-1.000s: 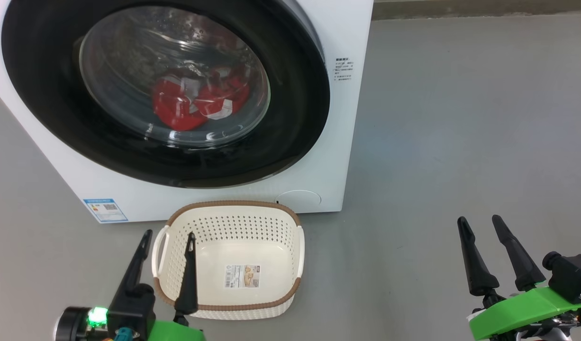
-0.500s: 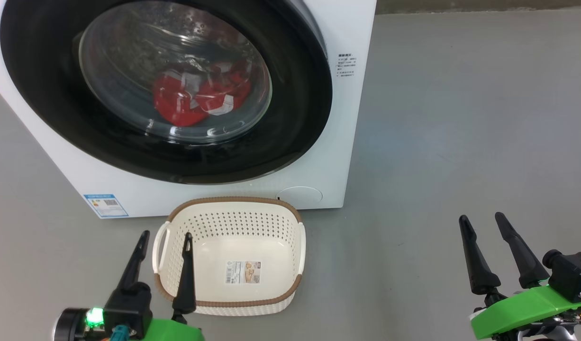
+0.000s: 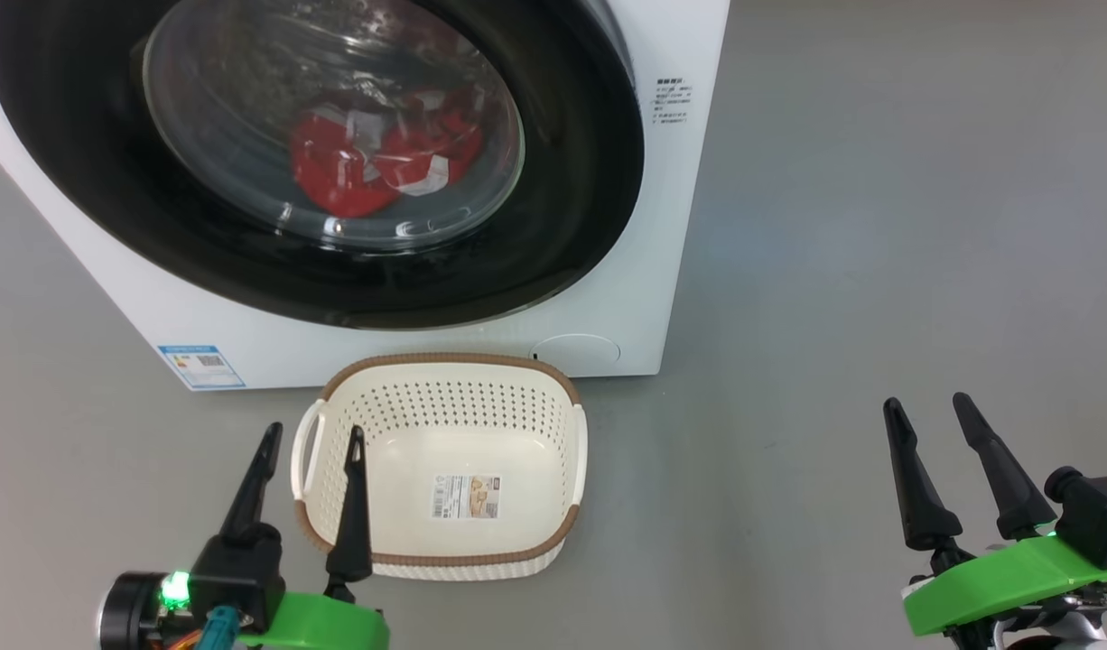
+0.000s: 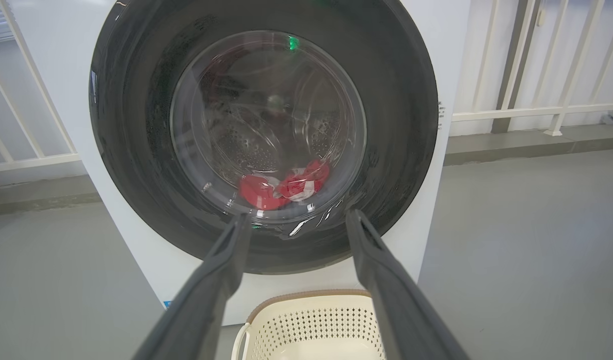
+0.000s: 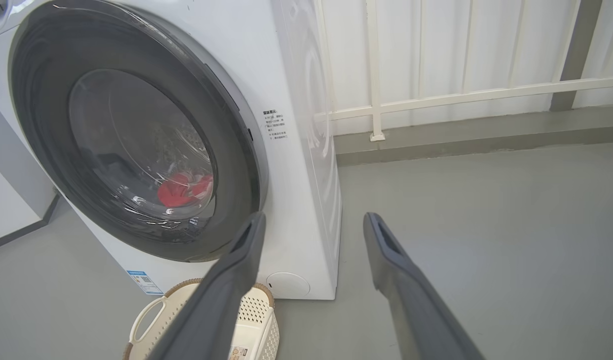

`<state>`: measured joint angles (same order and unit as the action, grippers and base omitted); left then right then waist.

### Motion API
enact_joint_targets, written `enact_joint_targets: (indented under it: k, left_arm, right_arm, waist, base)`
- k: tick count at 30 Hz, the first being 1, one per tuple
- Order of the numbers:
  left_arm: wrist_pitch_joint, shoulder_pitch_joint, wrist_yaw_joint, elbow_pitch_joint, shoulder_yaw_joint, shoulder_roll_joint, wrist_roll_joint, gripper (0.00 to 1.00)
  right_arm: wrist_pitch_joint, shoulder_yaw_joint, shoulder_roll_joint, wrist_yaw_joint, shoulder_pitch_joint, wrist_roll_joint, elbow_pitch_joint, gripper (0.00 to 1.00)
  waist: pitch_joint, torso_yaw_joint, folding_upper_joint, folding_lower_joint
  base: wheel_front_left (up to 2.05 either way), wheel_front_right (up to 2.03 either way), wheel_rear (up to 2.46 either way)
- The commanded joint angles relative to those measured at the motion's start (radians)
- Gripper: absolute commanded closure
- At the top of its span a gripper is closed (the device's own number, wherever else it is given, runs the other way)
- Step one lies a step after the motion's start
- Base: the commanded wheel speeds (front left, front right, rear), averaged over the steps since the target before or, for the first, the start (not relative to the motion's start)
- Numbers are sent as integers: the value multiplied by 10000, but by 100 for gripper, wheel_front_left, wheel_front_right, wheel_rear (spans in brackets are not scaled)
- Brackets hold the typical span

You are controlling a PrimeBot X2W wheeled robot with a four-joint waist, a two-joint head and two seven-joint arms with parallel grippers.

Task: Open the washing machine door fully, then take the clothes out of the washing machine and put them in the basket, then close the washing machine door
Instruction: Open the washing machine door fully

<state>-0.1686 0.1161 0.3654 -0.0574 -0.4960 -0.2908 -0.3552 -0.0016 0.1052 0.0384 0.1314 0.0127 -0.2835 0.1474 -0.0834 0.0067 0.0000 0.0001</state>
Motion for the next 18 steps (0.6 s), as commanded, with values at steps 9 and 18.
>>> enact_joint_targets:
  k: [9, 18]
  left_arm:
    - [-127, 719, 2, -383, 317, -267, 78, 0]
    - [-208, 1042, -29, -626, 236, -287, 215, 0]
  right_arm:
    - [-63, -107, 118, -7, -924, -178, 90, 100]
    - [-61, 39, 118, -7, -2038, -771, -330, 100]
  waist:
    - [-458, 233, 0, 0]
    - [-1038, 518, 0, 0]
  base:
    - [0, 0, 0]
    - [0, 0, 0]
